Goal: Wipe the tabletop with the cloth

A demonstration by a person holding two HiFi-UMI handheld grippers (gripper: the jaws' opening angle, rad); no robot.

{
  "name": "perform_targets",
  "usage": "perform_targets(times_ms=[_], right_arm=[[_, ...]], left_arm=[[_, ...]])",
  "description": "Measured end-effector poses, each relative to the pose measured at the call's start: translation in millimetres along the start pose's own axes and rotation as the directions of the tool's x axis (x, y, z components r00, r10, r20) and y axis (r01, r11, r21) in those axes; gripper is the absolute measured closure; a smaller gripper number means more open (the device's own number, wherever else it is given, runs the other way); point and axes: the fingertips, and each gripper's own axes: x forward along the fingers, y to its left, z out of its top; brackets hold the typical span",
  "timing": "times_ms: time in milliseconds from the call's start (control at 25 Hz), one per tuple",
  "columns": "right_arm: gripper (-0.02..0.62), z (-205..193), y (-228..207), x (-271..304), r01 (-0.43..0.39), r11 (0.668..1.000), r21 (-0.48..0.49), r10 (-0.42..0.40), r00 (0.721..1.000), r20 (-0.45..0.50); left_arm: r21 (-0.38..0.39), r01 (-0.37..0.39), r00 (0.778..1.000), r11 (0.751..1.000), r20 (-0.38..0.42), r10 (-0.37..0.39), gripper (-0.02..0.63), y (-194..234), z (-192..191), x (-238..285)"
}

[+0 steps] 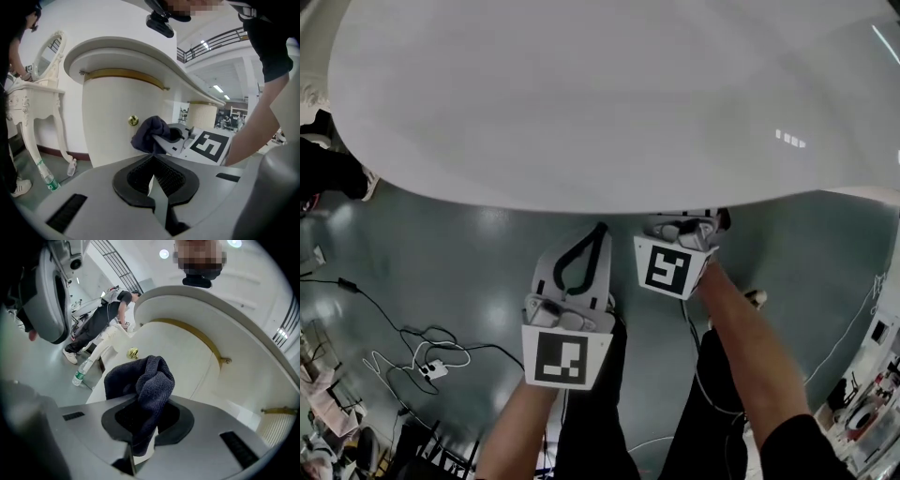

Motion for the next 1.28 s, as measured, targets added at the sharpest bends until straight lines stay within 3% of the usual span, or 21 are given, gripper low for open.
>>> perform_targets(times_ms=[240, 400, 560, 720, 840, 1080, 1280], right_arm=[[0.551, -44, 46, -3, -0.014, 0.990, 0.139, 0.011, 1.000, 0.027], [0.551, -54, 32, 17, -0.047, 0.987, 0.157, 0.039, 0.998, 0.055], [0.551, -61, 32, 20, -0.055, 0.984, 0.171, 0.045, 0.997, 0.061], [0.551, -71, 37, 21, -0.065, 0.963, 0.261, 0.044, 0.995, 0.086], [0.551, -93, 49, 27, -0.052, 0.948, 0.315, 0.034, 0.997, 0.062], [0.551, -145, 84, 33, -0.099, 0.947, 0.304, 0.097, 0.995, 0.022], [0.551, -194, 108, 33, -0.140, 0.935, 0.325, 0.189, 0.974, -0.123]], left_arm=[[0.073, -0.155, 0.985, 0.985, 0.088, 0.149, 0.598, 8, -47, 32], [-0.087, -0.252, 0.946, 0.964, 0.188, 0.264, 0.598, 18, -25, 49], [0.002, -0.307, 0.933, 0.952, 0.196, 0.301, 0.598, 17, -30, 53], [-0.044, -0.361, 0.919, 0.932, 0.155, 0.363, 0.598, 24, -57, 65], [-0.066, -0.378, 0.916, 0.923, 0.119, 0.383, 0.598, 28, -80, 68], [-0.037, -0.362, 0.929, 0.932, 0.074, 0.364, 0.598, 13, -100, 77], [-0.010, -0.353, 0.932, 0.936, 0.085, 0.352, 0.600, 1, -102, 74]])
